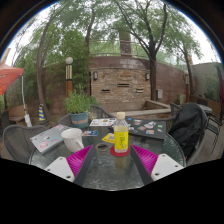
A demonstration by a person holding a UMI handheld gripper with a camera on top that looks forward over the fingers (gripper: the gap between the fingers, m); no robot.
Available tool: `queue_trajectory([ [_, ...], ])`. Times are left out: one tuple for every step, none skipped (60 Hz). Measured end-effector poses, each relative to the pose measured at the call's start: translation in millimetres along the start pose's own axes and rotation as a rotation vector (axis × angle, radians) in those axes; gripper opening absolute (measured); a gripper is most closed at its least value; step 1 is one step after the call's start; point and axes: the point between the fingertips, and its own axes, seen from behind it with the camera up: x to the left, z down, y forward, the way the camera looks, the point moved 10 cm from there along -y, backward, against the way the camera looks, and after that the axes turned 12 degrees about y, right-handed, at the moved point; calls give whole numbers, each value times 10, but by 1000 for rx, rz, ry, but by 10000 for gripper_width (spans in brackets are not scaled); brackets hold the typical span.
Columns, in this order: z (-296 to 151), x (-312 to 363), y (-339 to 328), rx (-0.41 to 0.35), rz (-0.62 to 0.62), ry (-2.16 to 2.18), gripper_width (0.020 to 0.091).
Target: Pour water
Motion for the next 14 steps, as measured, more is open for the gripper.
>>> queue_trajectory([
  [12,24,-123,-3,0,-10,838],
  [25,50,-243,-8,1,-18,838],
  [38,73,-361,-14,4,-25,835],
  [59,89,-478,-18,9,-30,836],
  [65,95,-611,-20,12,-34,833],
  [85,118,-706,-23,15,-38,835],
  [109,136,-819,-24,13,-44,837],
  [135,160,-931,-25,9,-50,835],
  [163,177,-1039,-28,4,-54,834],
  [187,199,-1146,-28,-1,-57,834],
  [217,220,-1248,-29,-4,-58,832],
  [246,235,-1348,-29,-10,-59,833],
  [272,252,-1445,-32,-16,-60,833],
  [296,270,-1535,-37,-23,-59,834],
])
